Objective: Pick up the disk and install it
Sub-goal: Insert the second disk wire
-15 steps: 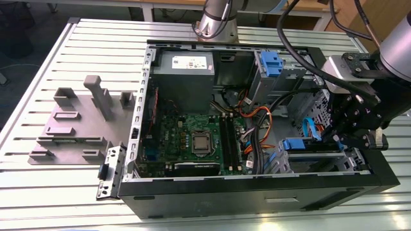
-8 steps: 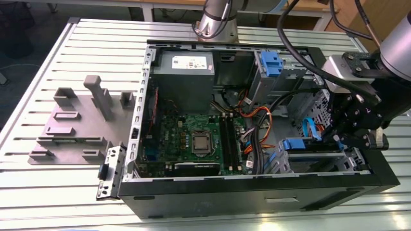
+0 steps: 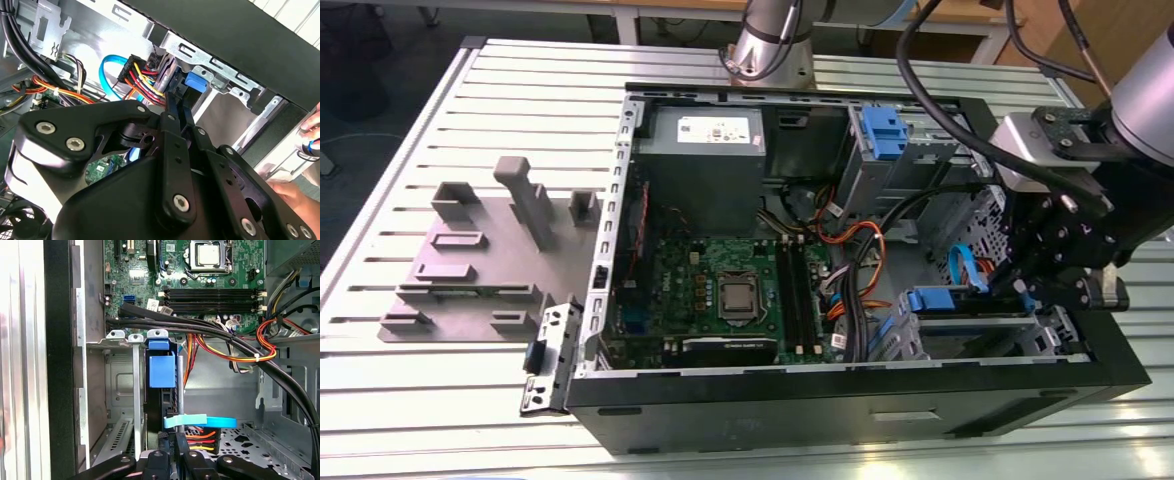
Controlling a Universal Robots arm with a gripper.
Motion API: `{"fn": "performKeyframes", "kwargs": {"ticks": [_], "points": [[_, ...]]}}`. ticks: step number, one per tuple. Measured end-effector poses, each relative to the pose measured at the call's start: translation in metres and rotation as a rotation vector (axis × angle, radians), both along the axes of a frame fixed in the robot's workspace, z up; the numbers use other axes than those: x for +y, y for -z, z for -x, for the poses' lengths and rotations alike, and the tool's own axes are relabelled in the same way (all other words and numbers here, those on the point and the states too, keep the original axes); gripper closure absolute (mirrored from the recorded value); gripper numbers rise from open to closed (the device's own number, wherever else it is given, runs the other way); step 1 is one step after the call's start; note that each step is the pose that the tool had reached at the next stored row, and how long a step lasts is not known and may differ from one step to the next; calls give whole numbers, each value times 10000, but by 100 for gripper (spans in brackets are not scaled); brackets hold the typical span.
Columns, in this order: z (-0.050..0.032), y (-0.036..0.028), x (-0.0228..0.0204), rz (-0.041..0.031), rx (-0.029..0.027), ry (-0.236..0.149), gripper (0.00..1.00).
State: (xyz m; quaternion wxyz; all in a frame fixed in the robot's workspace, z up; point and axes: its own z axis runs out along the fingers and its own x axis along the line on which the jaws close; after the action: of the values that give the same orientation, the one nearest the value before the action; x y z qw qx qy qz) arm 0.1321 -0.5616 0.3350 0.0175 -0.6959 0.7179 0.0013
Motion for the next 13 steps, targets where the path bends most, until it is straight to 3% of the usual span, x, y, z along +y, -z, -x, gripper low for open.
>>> {"fn": "performKeyframes", "kwargs": {"ticks": [13], "points": [[-1, -4, 0, 18, 32, 0, 83]]}}
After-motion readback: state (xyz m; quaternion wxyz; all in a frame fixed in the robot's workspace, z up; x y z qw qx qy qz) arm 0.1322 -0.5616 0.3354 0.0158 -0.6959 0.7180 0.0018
